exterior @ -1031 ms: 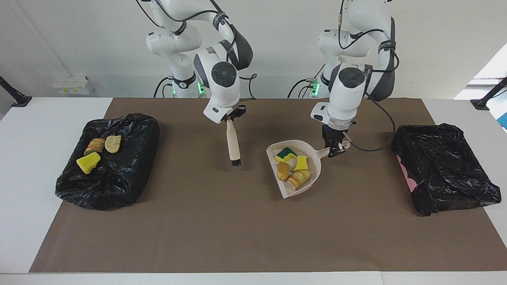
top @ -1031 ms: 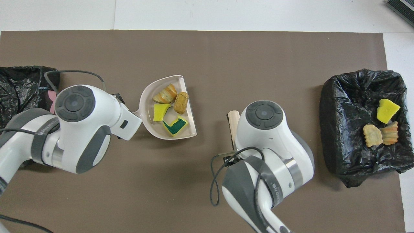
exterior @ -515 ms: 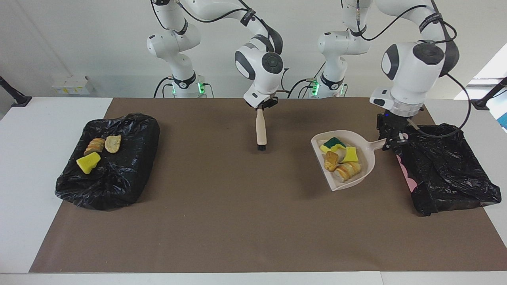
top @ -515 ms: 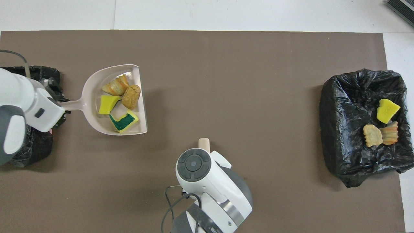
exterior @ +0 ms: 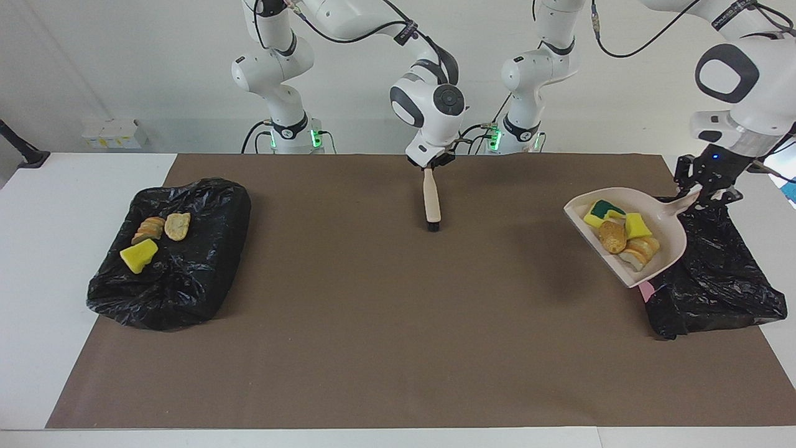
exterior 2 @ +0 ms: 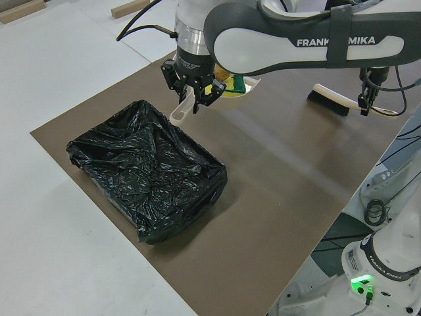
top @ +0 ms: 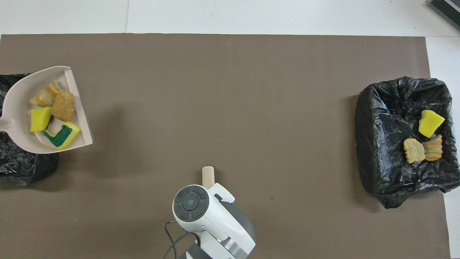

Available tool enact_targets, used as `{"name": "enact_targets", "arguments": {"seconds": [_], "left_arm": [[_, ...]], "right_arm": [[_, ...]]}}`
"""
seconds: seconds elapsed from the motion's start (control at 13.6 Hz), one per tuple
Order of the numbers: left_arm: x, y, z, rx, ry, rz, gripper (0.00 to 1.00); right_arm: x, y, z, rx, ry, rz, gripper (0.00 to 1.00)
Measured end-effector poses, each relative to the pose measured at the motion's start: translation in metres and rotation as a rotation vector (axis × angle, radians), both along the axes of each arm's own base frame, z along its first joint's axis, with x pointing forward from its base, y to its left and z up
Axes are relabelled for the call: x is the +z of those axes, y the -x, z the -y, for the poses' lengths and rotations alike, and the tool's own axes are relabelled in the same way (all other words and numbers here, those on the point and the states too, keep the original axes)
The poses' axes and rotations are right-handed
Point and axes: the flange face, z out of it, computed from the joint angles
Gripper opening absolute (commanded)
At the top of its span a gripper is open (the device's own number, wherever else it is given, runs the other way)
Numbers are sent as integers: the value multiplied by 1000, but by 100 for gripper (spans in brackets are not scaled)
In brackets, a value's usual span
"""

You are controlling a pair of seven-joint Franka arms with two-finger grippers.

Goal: Sweep and dump trash in bin
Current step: 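Carry the dustpan with the left gripper while the right gripper lowers the brush, then tip the dustpan into the black bag with the left gripper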

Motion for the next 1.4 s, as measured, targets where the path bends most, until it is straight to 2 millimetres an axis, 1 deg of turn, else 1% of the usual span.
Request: {"name": "enact_targets", "arguments": {"seconds": [0.07, 0.15, 0.29, 0.37, 0.44, 0.52, 0.66, 0.74, 0.81, 0.96, 1.1, 1.25, 1.32, 1.4], "left_arm": [[3, 9, -26, 10, 17, 18, 0], [6, 16, -44, 6, 18, 31, 0], [19, 25, -71, -27, -11, 63, 0], [29, 25, -83, -53, -38, 78, 0], [34, 26, -96, -70, -69, 78, 0], [34, 26, -113, -87, -101, 68, 0], [26, 20, -142, -138, -176, 59, 0], [23, 15, -151, -159, -219, 54, 0], [20, 10, -158, -175, -271, 47, 0], [22, 5, -165, -184, -366, 32, 0], [24, 2, -163, -133, -466, -12, 0], [26, -11, -144, -92, -548, -34, 0], [26, -18, -133, -91, -576, -38, 0], [25, -22, -126, -99, -597, -44, 0]], "right_arm": [[3, -4, 0, -5, -6, 5, 100], [7, -8, 0, -12, -12, 11, 100], [19, -23, 4, -29, -21, 24, 100], [27, -34, 9, -41, -19, 33, 100], [36, -48, 17, -55, -15, 41, 100], [47, -64, 27, -72, -9, 54, 100], [70, -93, 52, -92, -15, 75, 100], [83, -108, 68, -99, -29, 88, 100], [98, -123, 90, -109, -42, 104, 100], [123, -145, 129, -126, -64, 136, 100], [138, -162, 162, -119, -82, 164, 100], [144, -178, 196, -76, -86, 189, 100], [146, -186, 214, -50, -81, 202, 100], [148, -192, 229, -37, -79, 211, 100]]}}
